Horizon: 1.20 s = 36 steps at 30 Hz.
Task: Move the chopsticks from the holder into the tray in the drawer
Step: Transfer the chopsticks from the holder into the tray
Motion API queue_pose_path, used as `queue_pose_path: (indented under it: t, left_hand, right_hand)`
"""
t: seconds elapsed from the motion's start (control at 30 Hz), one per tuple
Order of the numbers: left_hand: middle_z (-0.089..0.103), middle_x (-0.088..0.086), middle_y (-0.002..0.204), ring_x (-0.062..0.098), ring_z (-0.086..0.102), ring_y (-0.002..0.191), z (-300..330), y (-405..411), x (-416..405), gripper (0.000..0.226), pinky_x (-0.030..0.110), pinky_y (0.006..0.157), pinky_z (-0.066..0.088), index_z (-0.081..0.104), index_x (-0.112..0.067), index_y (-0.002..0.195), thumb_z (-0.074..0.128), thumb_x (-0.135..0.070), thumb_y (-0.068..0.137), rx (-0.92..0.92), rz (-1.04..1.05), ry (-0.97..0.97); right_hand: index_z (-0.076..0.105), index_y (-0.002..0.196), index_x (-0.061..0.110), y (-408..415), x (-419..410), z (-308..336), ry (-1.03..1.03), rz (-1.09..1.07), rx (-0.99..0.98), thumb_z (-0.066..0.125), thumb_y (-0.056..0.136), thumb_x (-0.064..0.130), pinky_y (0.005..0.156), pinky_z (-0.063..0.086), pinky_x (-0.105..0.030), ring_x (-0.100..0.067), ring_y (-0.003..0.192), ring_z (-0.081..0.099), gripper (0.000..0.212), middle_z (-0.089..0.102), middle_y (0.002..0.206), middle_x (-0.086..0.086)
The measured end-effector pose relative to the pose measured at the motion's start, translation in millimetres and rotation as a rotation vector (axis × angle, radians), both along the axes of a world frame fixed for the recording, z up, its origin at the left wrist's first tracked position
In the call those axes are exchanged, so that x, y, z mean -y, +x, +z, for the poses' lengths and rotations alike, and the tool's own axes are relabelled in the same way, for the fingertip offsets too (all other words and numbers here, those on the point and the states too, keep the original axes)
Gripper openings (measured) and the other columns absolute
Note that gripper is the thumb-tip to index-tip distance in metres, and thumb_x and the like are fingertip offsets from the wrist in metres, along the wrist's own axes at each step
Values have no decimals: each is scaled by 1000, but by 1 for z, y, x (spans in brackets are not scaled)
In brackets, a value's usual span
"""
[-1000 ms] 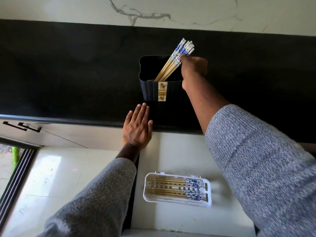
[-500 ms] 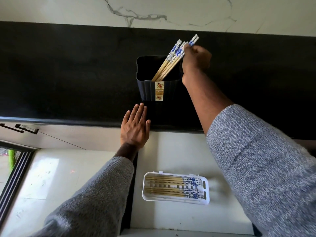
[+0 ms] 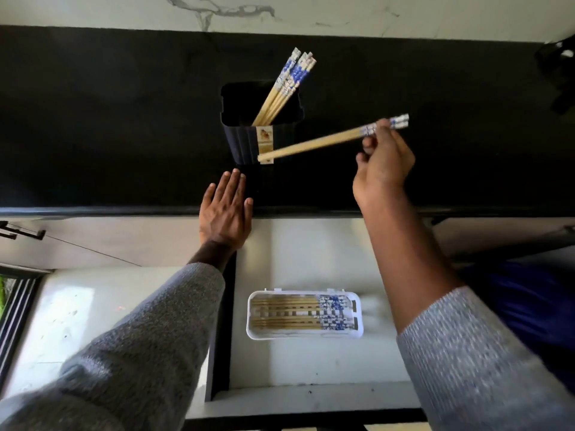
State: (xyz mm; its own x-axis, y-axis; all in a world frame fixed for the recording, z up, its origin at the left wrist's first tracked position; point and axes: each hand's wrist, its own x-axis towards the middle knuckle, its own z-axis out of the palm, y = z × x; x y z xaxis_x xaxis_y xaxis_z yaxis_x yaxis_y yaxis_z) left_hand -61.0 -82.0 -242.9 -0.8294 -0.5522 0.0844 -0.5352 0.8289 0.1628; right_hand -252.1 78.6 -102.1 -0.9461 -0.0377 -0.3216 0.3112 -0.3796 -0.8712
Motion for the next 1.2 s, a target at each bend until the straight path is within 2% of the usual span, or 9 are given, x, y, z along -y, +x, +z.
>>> queue_pose_path:
  t: [0.17,0.33,0.47,0.57,0.67,0.8,0.87,0.97,1.2]
  left_hand:
    - [25,8,166,23,19,154,-2,0,1,63,44,124,16,28,-9,158,16,-40,104,4,5,-4]
    - [23,8,167,22,18,155,-3,0,-1,63,44,124,15,27,-9,158,17,-40,105,-1,3,-6]
    - [25,9,166,24,20,154,-4,1,0,59,45,124,16,28,-9,158,22,-38,106,-22,-1,-11]
    - [23,8,167,23,18,155,-4,0,0,59,44,124,15,26,-10,158,23,-38,107,-15,2,-11]
    - [20,7,168,21,15,155,-4,0,0,59,44,125,14,23,-11,159,20,-39,107,-4,1,-17]
    - [18,7,168,21,13,156,-5,1,2,60,43,125,13,21,-11,160,18,-40,108,4,-4,-16]
    - [19,7,168,22,14,156,-5,1,2,60,44,125,13,22,-11,160,19,-40,107,-2,-7,-14]
    - [20,8,168,22,15,155,-5,1,2,61,44,125,14,23,-10,159,18,-40,107,-4,-9,-14]
    - [21,8,167,22,16,155,-3,1,2,63,44,125,15,25,-10,159,14,-42,105,-13,-8,-7]
  right_hand:
    - [66,84,18,59,-84,-78,51,-78,186,59,99,14,55,37,-21,-3,56,51,17,57,66,6]
    - [64,74,16,135,-140,-151,211,-147,304,61,97,9,49,35,-23,-10,55,48,25,54,63,0]
    - [59,70,16,172,-150,-192,336,-166,407,63,96,10,49,33,-27,-11,52,48,27,53,54,6]
    - [64,77,-3,184,-146,-207,480,-137,453,65,95,15,51,38,-29,-7,49,57,25,57,59,-1]
    - [70,80,10,187,-140,-216,501,-111,520,70,92,16,51,44,-27,-6,47,57,14,63,64,-2]
    - [72,90,7,192,-135,-221,467,-58,590,76,85,9,44,41,-24,-11,43,53,6,62,62,-4]
    - [73,79,7,192,-133,-215,495,-57,580,75,81,5,44,40,-23,-12,39,48,4,58,54,-2]
    - [71,55,16,188,-124,-196,595,1,465,68,74,8,51,43,-29,-15,44,48,21,56,47,2]
    - [75,86,4,148,-65,-131,467,73,74,68,84,1,45,48,-24,-9,48,58,8,70,67,-8]
